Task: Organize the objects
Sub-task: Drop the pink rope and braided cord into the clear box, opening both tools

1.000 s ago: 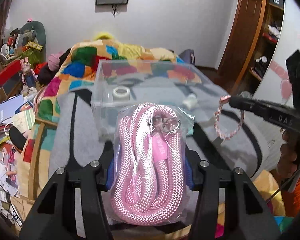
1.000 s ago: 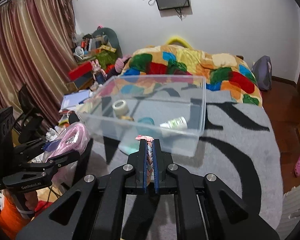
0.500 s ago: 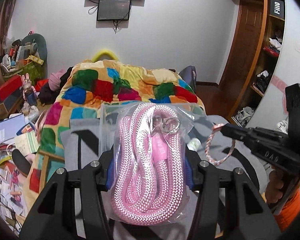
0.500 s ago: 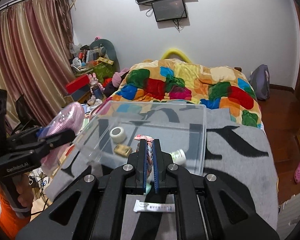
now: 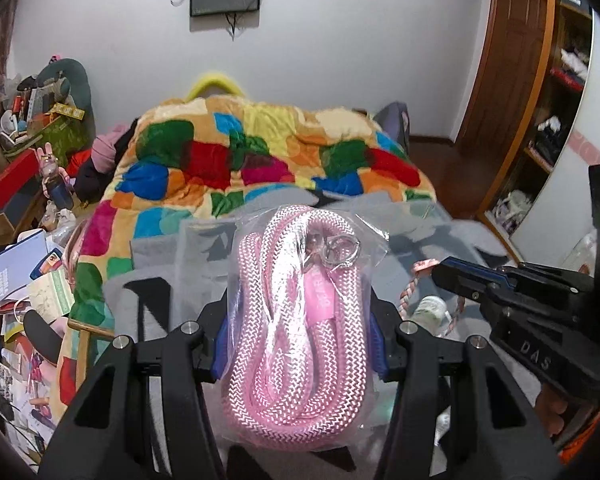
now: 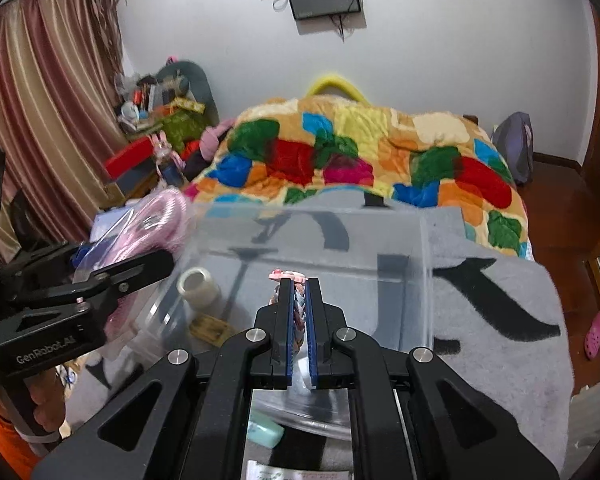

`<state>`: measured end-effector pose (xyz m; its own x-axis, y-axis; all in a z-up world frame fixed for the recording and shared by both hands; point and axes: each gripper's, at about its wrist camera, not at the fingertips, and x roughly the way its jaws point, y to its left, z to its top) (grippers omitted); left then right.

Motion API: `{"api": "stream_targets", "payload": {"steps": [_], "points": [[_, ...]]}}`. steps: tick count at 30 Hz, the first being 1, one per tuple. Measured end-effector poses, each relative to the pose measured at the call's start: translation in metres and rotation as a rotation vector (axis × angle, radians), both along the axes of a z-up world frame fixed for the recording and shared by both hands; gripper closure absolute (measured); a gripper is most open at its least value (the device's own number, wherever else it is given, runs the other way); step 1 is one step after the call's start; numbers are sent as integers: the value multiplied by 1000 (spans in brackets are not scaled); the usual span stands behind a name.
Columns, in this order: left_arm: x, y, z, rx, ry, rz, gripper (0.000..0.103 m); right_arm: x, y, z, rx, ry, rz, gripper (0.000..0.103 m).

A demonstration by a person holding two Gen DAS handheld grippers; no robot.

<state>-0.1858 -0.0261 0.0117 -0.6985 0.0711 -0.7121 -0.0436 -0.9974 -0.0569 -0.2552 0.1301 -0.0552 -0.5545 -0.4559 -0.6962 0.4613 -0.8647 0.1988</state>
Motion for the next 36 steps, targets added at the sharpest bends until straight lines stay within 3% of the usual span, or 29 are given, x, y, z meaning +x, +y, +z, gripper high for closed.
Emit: {"api": "stream_targets", "payload": {"steps": [5, 9, 14, 23, 28, 36], "points": [[-11, 10, -18, -33, -50, -18, 49, 2, -6, -16, 66, -40, 52, 98], [-9, 9, -19, 9, -93, -37, 48, 11, -6, -16, 114, -39, 117, 91], [10, 10, -8, 2, -52, -38, 48, 29, 8, -3, 125, 24, 119, 71], [56, 13, 11, -17, 10, -65, 42, 71, 39, 11, 93, 57, 170, 68], [78, 14, -2, -20, -14, -70, 36, 87, 41, -10, 141, 40, 230, 53], [82, 18, -47, -10, -148, -84, 36, 81, 21, -58, 268, -35, 338, 52]]}}
